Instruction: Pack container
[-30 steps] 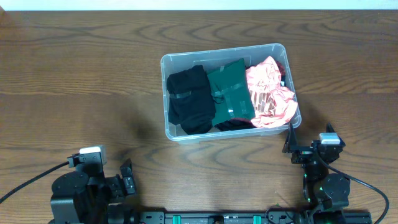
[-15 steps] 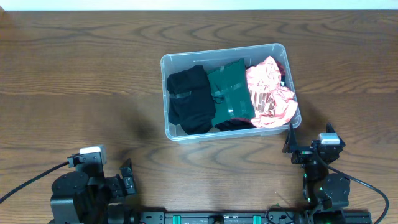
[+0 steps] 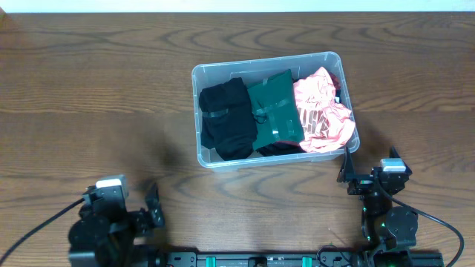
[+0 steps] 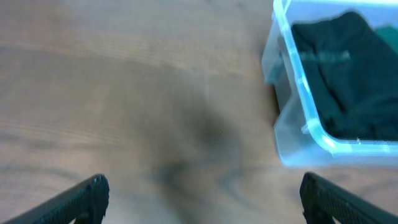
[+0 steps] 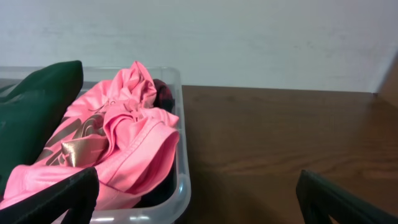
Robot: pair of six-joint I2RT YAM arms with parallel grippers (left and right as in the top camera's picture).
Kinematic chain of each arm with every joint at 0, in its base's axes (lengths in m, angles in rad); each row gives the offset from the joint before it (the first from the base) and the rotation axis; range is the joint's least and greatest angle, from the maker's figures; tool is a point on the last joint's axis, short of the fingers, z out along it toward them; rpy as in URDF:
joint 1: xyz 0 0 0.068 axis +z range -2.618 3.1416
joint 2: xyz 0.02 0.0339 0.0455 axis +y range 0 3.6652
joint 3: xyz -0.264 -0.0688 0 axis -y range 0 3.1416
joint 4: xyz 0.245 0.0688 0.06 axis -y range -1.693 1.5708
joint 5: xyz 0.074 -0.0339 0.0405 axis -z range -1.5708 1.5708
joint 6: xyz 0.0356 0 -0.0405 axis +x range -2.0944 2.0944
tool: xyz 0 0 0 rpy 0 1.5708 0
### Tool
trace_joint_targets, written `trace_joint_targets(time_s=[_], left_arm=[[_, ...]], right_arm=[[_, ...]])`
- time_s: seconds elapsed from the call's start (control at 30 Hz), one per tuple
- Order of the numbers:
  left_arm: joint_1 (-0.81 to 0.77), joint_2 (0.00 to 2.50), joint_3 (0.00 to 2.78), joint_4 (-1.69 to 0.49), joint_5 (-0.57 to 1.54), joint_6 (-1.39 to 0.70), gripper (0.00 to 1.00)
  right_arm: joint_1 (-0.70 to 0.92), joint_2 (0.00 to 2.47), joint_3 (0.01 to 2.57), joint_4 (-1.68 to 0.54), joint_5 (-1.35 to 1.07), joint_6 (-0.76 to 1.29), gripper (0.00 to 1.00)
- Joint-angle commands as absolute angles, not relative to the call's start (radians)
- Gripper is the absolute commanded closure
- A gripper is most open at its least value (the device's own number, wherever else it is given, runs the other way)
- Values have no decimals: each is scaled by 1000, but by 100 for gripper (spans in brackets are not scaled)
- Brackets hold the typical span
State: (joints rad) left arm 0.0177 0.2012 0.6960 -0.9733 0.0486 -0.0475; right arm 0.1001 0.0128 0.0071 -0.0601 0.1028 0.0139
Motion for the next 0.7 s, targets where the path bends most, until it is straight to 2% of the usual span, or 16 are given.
trace_joint_targets(time_s=[0.0,0.47,0.67], left_arm=[[17,107,519,-837,48,-38,2],[14,2,0,-9,73,-44,2],[-1,3,5,-63,78,-57,2]], right_arm=[[93,11,6,-64,101,3,1],[93,11,6,-64,101,3,1],[93,11,6,-64,101,3,1]])
